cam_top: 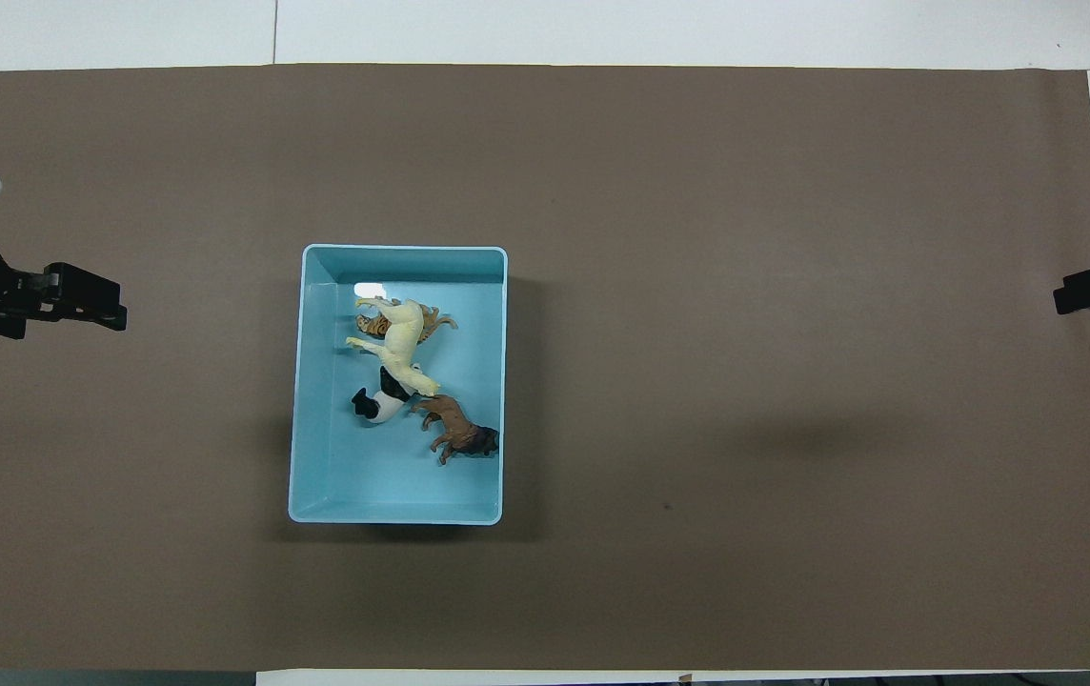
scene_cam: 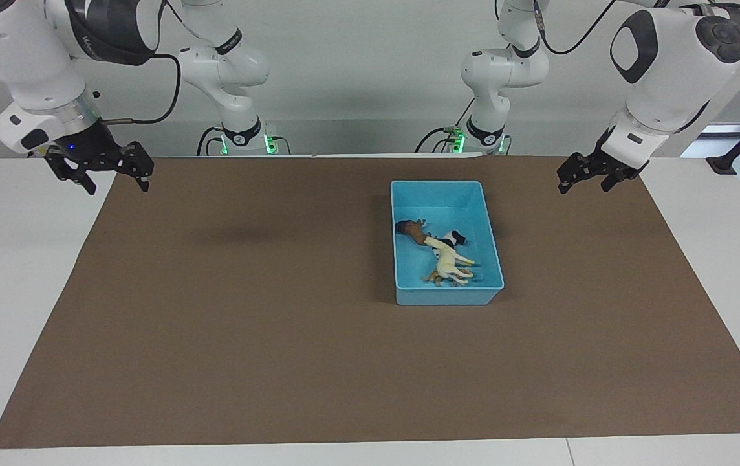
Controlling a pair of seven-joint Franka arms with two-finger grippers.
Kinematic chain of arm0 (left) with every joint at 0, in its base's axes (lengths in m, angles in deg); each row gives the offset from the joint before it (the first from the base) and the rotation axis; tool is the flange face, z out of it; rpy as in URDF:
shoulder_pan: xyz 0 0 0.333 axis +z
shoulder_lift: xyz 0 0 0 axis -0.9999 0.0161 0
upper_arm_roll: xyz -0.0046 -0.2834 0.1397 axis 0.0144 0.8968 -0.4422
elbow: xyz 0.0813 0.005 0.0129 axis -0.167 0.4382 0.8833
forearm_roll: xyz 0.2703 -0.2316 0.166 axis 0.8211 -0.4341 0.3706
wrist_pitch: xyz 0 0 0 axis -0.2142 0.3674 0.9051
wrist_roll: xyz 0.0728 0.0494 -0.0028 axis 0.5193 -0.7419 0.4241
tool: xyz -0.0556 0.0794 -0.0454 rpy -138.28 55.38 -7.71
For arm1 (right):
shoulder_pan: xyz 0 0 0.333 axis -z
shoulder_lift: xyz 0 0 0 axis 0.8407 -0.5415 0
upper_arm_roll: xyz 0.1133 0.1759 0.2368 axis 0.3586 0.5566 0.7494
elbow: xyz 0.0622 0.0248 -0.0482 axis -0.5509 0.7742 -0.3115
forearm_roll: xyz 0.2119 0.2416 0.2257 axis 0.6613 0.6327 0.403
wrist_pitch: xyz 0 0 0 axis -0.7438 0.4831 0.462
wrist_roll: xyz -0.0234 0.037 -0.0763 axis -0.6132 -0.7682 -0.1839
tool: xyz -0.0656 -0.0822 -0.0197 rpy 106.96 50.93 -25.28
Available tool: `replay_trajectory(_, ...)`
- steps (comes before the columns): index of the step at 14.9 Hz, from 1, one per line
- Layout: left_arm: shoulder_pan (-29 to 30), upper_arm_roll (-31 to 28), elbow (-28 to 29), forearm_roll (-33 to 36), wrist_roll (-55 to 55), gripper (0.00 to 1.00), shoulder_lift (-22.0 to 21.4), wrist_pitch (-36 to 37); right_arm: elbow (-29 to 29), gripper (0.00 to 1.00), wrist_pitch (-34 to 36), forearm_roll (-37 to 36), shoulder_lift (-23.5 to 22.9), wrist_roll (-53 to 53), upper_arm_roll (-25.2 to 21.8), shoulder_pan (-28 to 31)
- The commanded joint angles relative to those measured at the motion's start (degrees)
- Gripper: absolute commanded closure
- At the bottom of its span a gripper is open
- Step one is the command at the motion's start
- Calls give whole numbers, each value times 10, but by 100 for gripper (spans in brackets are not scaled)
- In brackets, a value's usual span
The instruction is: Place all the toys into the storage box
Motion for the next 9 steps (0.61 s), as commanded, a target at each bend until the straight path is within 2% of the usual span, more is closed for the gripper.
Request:
replay_trajectory(1,7,4,8,7,-4,0,-10,0,-14,0,50,2,5,-13,13,13)
replay_trajectory(9,7,4,8,7,-4,0,-10,0,-42,0,32,12,-8,7,13,19)
